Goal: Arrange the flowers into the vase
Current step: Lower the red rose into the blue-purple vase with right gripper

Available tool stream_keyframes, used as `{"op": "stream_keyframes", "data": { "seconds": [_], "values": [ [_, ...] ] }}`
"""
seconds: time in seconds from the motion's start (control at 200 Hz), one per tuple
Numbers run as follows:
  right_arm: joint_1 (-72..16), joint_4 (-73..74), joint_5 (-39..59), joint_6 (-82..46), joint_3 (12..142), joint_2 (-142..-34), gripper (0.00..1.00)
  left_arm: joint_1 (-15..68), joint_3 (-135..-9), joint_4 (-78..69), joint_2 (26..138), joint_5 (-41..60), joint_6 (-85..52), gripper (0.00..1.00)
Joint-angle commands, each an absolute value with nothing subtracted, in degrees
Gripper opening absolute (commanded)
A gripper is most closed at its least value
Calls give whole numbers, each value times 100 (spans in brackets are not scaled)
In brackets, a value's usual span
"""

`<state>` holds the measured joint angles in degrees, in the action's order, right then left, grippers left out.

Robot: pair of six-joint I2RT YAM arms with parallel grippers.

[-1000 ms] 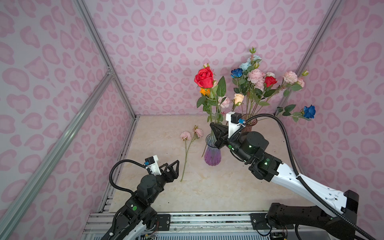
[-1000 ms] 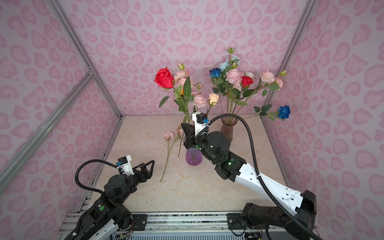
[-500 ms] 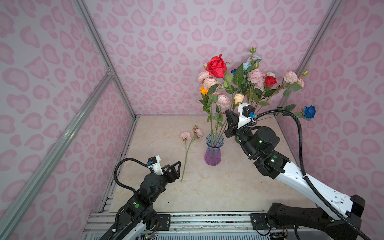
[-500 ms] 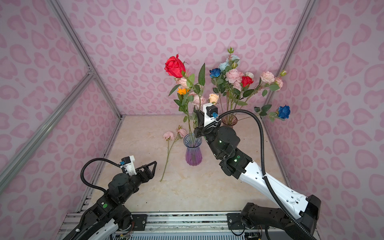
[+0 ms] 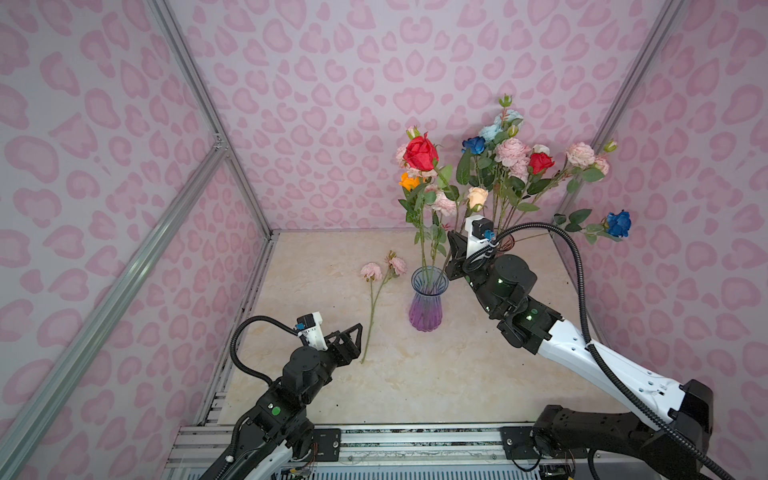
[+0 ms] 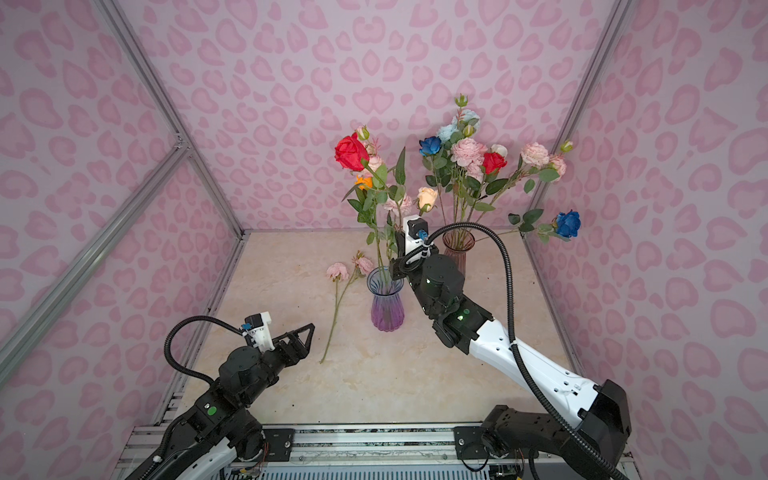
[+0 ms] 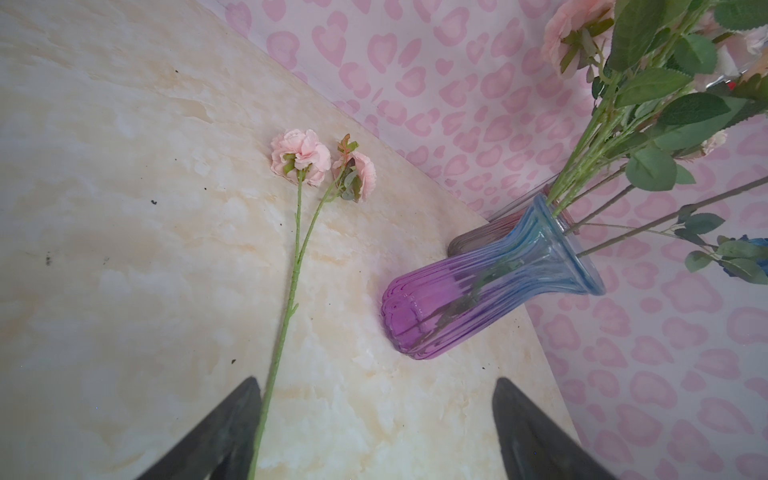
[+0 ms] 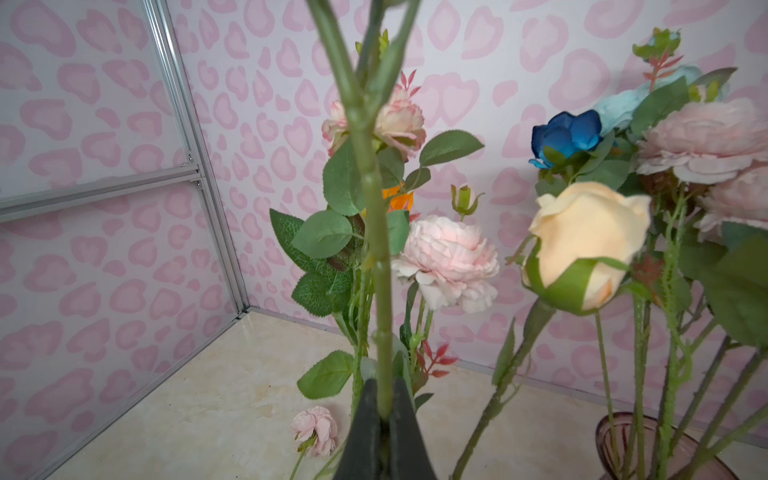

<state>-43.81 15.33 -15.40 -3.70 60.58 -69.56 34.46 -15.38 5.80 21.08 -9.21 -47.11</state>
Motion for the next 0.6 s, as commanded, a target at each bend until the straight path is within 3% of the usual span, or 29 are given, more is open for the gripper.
{"op": "stream_keyframes", "data": {
  "seconds": [0.0,0.595],
  "values": [
    [-4386,1716,-1364,-889,5812,-6887,3,3434,-1510,382,2118,-923,-4782,88],
    [-4602,1345,-1043,-1406,5064,-6786,17,3436,-1505,308,2313,-879,-4833,88]
  ]
}}
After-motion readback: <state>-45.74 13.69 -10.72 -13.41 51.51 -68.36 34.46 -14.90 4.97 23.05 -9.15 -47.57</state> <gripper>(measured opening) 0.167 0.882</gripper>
